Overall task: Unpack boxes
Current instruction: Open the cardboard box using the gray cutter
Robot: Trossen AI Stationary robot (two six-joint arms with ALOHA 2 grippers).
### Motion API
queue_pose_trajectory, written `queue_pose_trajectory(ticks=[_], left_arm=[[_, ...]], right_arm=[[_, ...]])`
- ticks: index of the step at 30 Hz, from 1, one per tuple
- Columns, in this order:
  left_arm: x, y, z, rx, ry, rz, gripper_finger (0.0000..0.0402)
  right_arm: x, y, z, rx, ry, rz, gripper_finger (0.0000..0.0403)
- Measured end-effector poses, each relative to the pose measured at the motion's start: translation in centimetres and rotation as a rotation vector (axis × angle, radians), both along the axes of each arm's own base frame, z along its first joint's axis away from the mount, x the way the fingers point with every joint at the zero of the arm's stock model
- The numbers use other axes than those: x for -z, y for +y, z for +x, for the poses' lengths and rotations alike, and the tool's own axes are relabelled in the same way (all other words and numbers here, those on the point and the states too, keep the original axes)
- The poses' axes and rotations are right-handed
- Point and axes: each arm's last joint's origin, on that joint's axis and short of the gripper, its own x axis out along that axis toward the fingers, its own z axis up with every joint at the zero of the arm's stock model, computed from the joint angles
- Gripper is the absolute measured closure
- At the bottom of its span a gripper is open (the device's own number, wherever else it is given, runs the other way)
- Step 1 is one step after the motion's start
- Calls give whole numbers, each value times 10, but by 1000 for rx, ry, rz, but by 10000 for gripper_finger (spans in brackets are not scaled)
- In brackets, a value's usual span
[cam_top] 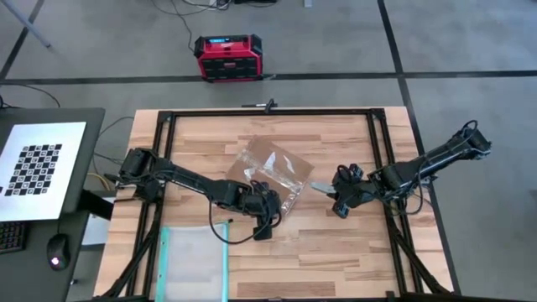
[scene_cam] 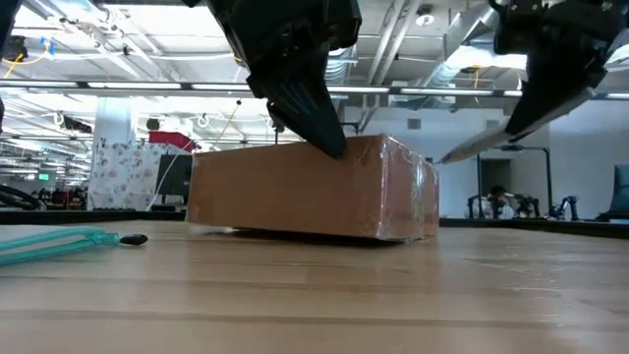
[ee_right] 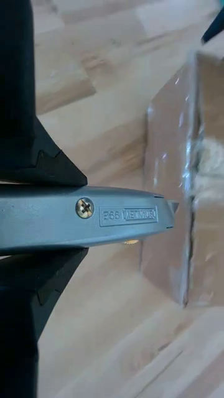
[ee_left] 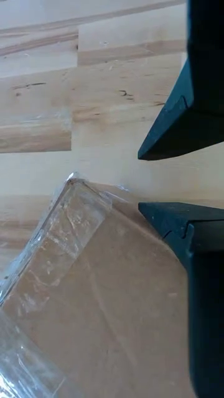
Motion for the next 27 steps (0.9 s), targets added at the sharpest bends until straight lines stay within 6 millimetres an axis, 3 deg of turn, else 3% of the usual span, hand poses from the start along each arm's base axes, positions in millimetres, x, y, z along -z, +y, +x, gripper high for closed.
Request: queue_pose_trajectory(ticks=[27], left_arm=[[0,0,0,6,-3,3,297]], right_arm=[[-1,0,0,-3,-38,-3,282]])
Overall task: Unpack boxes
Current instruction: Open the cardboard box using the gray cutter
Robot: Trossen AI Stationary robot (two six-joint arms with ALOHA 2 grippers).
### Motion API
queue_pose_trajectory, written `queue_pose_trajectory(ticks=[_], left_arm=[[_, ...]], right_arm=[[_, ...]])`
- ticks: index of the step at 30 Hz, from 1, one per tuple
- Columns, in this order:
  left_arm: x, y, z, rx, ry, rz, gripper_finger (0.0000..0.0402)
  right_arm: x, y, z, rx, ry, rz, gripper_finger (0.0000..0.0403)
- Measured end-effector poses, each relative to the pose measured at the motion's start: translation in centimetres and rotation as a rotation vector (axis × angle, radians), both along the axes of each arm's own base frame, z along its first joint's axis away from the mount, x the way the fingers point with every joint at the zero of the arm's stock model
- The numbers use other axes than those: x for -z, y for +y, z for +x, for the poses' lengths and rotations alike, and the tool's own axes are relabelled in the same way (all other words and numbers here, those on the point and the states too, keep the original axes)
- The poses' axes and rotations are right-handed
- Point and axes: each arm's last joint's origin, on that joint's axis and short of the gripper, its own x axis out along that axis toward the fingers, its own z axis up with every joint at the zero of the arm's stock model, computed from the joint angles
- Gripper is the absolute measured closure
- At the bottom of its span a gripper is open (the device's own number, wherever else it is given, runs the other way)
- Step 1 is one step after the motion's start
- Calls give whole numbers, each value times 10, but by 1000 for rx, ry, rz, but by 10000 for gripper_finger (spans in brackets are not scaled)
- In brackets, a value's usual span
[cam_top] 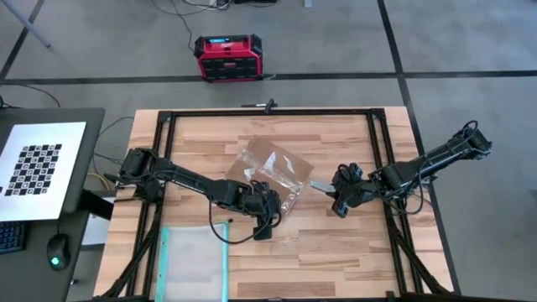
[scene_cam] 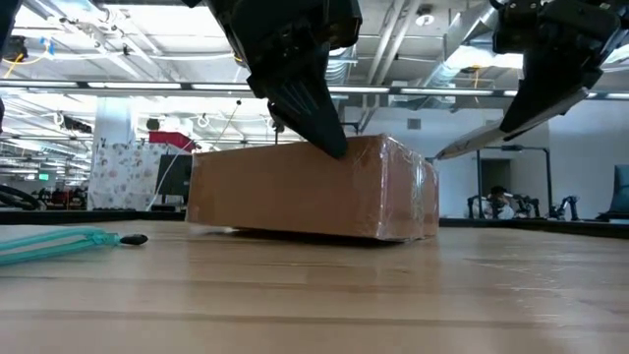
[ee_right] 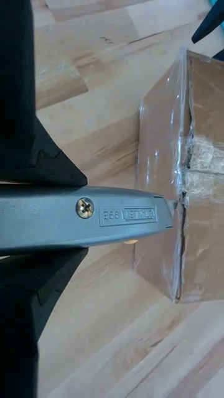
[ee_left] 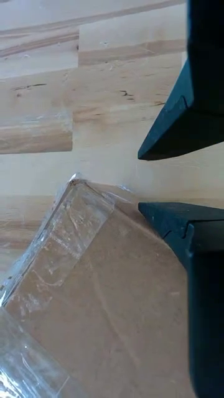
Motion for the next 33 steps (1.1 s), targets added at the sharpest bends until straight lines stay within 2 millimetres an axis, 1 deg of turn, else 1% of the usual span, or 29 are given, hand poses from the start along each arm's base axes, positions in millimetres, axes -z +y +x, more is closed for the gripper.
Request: queue_pose_trajectory(ticks=[11,14,21,25,33], left_arm=[[0,0,0,6,0,5,297],[0,0,0,7,0,5,297],[0,1,0,9,-4,4,297],[-1,2,2,14,-24,-4,297],[0,12,5,11,-20,26,297]], right_arm=[[-2,1,3,-1,-37,12,282],[0,0,5,1,-24,5,282],[15,3,18,-16,8,-41,282],[16,4,27,-22,-39,-51,282],[16,-1,29,-21,-37,-61,282]])
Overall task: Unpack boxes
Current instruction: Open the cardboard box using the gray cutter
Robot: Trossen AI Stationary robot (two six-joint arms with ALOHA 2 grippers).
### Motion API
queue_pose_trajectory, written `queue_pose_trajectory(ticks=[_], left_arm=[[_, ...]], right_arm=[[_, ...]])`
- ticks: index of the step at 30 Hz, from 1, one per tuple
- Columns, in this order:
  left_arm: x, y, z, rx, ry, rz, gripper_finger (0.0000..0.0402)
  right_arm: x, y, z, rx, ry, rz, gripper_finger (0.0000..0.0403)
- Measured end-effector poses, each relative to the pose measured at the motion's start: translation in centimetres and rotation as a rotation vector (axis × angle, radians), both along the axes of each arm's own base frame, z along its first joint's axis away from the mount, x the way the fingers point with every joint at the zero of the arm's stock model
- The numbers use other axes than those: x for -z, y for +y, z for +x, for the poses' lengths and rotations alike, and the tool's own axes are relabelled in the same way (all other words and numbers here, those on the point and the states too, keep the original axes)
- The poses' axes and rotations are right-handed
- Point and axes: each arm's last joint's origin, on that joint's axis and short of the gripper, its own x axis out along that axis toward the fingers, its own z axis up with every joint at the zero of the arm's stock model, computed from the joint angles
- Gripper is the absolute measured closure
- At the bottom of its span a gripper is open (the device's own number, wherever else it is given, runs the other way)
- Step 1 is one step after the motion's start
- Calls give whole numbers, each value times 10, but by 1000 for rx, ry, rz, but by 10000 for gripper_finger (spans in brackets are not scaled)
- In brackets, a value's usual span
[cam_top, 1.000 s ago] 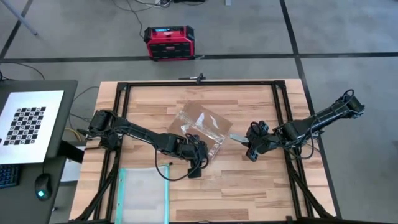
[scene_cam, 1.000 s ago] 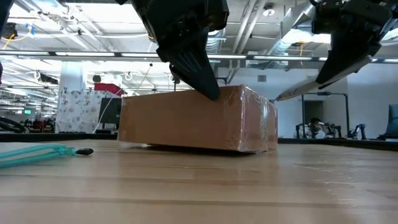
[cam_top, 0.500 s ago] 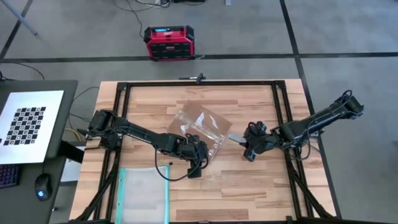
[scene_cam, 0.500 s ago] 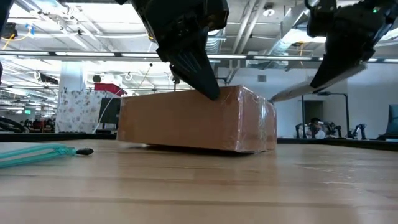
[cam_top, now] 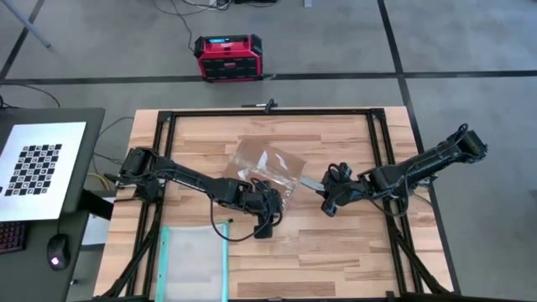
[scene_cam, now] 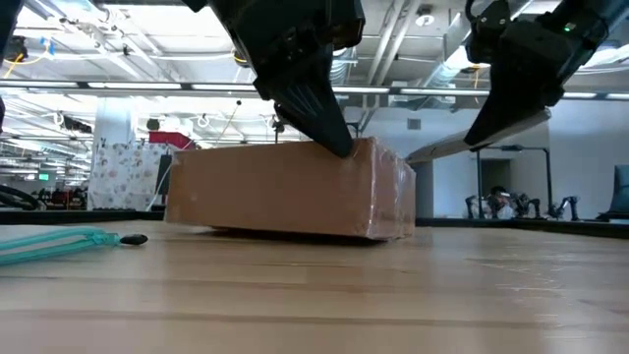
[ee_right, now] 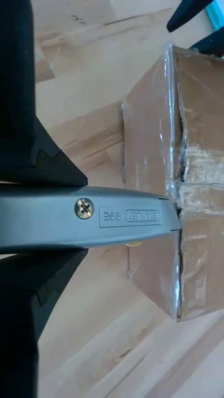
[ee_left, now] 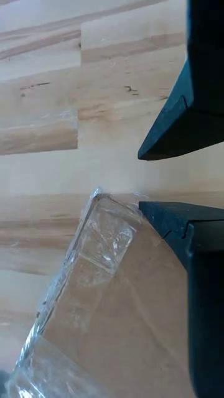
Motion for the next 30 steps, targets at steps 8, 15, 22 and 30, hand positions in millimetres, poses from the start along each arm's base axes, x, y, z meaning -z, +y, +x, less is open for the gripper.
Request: queue_pose_trajectory(ticks=[8,15,22,30], left_arm=[[0,12,3,-33,-3,-4,298],[-3,28,8,-102,-55,60,298],[-1,27,7,-88,-32,36,297],[-32,15,-13,-77,-45,-45,297]], right_arm=[[2,3,4,-53,0,18,282],[-8,15,14,-309,-90,160,282],[-9,6,9,-261,-58,137,282],[-14,1,-2,-223,-19,117,282]])
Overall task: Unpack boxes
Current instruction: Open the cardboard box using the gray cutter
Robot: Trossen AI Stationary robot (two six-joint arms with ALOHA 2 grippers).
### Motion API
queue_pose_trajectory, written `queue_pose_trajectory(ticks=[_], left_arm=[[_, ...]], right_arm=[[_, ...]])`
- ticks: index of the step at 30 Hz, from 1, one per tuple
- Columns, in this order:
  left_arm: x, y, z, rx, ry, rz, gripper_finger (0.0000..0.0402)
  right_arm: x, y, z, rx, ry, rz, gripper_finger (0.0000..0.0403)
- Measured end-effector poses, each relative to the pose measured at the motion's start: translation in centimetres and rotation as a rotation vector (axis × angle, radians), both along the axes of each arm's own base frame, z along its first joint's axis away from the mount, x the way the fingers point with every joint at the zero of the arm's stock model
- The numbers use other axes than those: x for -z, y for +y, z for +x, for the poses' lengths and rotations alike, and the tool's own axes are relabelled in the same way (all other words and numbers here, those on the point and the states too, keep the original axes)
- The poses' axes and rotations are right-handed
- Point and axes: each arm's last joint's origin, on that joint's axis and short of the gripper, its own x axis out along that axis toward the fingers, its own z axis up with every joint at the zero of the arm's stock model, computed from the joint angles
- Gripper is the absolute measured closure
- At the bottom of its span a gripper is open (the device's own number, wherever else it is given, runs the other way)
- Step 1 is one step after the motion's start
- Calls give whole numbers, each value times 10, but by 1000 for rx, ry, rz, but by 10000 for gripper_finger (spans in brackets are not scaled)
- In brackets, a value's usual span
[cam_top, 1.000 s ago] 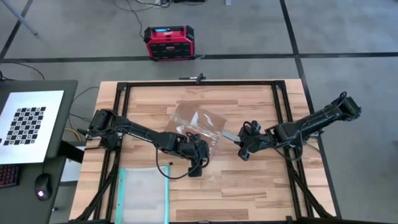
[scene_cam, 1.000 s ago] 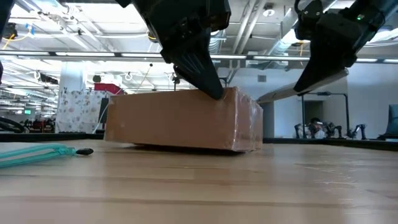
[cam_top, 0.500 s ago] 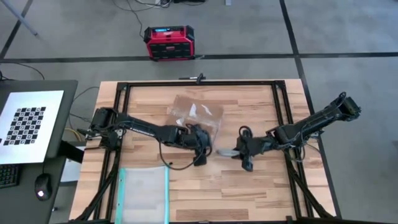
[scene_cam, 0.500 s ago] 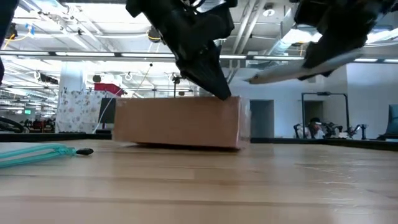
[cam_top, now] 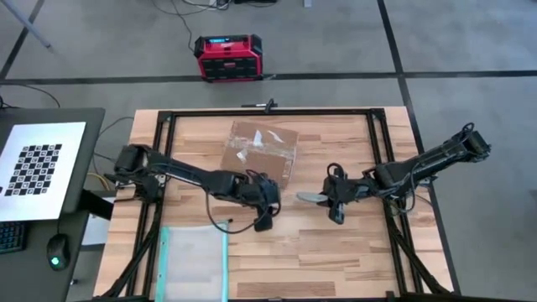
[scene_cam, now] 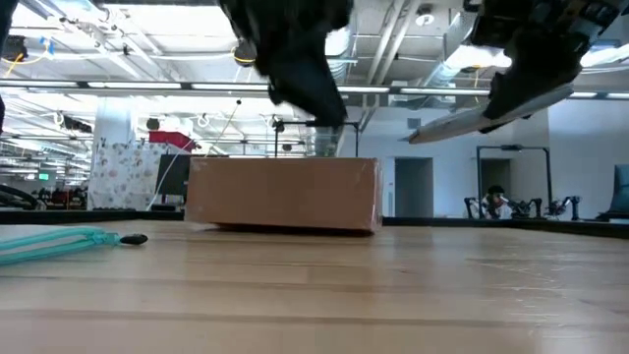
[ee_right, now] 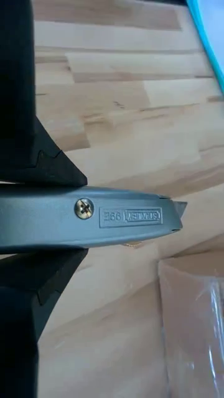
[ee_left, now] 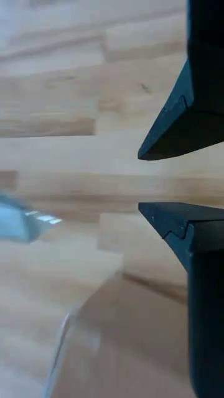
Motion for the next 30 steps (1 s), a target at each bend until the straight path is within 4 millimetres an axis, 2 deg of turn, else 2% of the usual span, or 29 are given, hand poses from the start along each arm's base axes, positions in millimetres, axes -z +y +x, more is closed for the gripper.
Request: queue_pose_trajectory(ticks=[5,7,9,13,16,22,25,30], left_arm=[[-46,16,-20,-74,-131,-36,297],[-63,29,-27,-120,-180,-84,297],[-70,48,-33,-148,-181,-192,297],[-65,85,-35,-128,-120,-364,296],[-56,115,-32,-91,-113,-411,290],[-40,171,-23,32,-198,-576,253],[-34,187,-25,82,-207,-636,235],[-30,196,-31,119,-197,-623,224]], right_arm=[[-7,-5,14,-34,-132,-49,282],[-9,-9,19,-53,-166,-88,282],[-9,-15,23,-66,-177,-128,282],[-9,-25,29,-78,-197,-196,282],[-11,-33,38,-86,-232,-245,282],[-16,-46,65,-94,-207,-330,282],[-19,-51,80,-96,-202,-360,282],[-25,-64,95,-74,-195,-390,282]])
